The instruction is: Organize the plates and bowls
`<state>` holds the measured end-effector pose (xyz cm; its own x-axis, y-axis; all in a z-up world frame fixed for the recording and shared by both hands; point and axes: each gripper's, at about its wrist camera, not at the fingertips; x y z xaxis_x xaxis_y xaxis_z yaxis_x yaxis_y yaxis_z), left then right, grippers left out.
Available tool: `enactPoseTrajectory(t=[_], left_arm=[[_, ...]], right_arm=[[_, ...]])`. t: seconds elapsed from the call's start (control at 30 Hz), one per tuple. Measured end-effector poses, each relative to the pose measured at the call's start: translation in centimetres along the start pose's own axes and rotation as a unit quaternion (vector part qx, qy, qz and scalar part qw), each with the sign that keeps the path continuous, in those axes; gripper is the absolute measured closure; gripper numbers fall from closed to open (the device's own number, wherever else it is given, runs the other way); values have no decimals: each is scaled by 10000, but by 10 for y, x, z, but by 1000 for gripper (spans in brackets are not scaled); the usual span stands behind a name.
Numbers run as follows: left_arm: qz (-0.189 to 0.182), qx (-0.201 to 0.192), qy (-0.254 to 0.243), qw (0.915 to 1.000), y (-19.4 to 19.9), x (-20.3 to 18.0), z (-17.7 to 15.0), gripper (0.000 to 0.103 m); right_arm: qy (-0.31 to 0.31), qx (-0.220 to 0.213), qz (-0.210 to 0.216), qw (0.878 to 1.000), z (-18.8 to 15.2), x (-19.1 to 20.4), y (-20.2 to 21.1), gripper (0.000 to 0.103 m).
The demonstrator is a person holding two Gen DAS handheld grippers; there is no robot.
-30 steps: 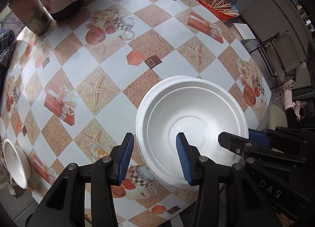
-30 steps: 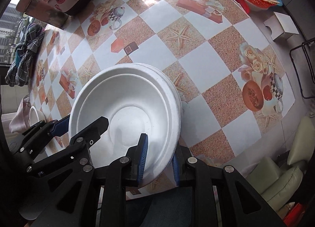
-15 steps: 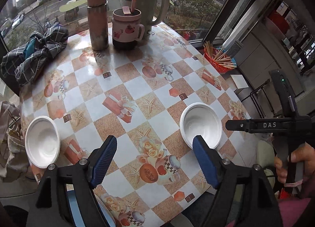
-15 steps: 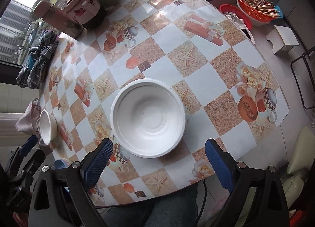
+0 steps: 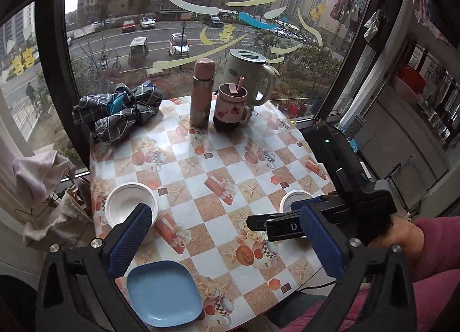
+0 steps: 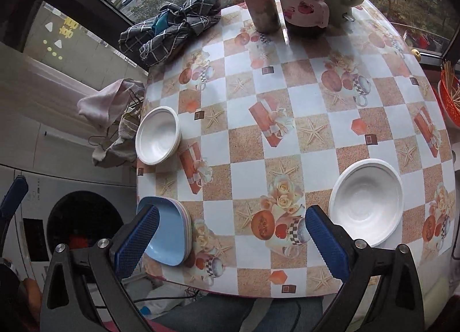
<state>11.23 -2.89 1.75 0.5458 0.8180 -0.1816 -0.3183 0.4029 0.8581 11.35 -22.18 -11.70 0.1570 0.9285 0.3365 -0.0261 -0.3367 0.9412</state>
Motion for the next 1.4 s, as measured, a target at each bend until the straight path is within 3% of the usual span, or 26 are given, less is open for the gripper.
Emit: enactPoseTrajectory(t=[0.13,0.47,1.03,1.4], left_arm=[[299,504,-325,9978,-14,-4,-7,0],[195,633,100,9978,-16,17,-10,0],[-67,856,286,9959,-26,17,-9,0],[-44,892,380,9953,-28,19,-10,0]], right_arm=[[39,442,-113,9989,-7,8,-21,1],[-337,572,-84,9978,-8,-3,-22,1],[-476,634,-50,9968,-11,-12,-24,1],[-511,654,-56,9965,-10,-13,-25,1]])
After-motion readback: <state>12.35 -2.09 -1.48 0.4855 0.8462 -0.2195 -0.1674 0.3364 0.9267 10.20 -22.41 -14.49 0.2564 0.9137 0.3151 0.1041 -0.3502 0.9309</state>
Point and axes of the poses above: each gripper's, at about its wrist camera, not at the fingertips, and y roughly against the way its jaws point, x to its left, z to its top, and after that the axes turned 8 degrees about x, right-handed
